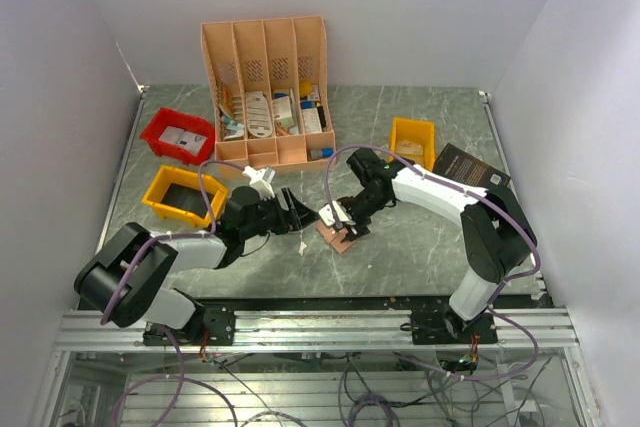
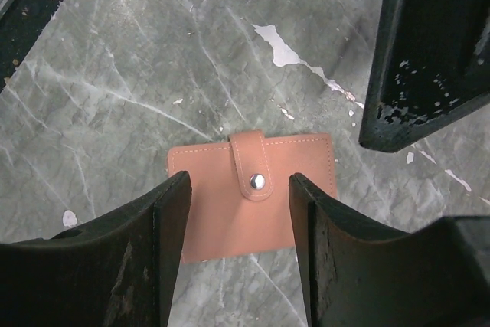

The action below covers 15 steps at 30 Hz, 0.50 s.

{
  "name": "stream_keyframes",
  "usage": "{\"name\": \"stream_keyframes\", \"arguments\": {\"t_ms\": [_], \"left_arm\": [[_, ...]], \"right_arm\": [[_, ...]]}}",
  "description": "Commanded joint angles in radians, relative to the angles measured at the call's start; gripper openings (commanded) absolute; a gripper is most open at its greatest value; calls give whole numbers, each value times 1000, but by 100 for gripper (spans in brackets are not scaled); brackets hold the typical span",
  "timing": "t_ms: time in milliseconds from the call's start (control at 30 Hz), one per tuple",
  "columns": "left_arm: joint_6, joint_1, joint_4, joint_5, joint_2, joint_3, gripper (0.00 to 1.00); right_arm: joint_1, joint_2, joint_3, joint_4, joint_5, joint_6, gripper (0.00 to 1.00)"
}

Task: Put the credit cards into the card holder
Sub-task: Open the card holder at the center of the board.

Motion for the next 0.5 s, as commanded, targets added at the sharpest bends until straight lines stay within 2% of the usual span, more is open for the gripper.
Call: {"name": "stream_keyframes", "arguments": {"t_ms": [0,300,467], "left_arm": [[0,-18,76,-25,25,31,84],[-24,-29,118,-24,71,33,84],[-41,-37,132,-4,116,55,77]], "right_arm": [[11,-1,17,11,10,-1,54],[11,-7,4,35,39,10,54],[11,-13,0,44,50,14,53]]}}
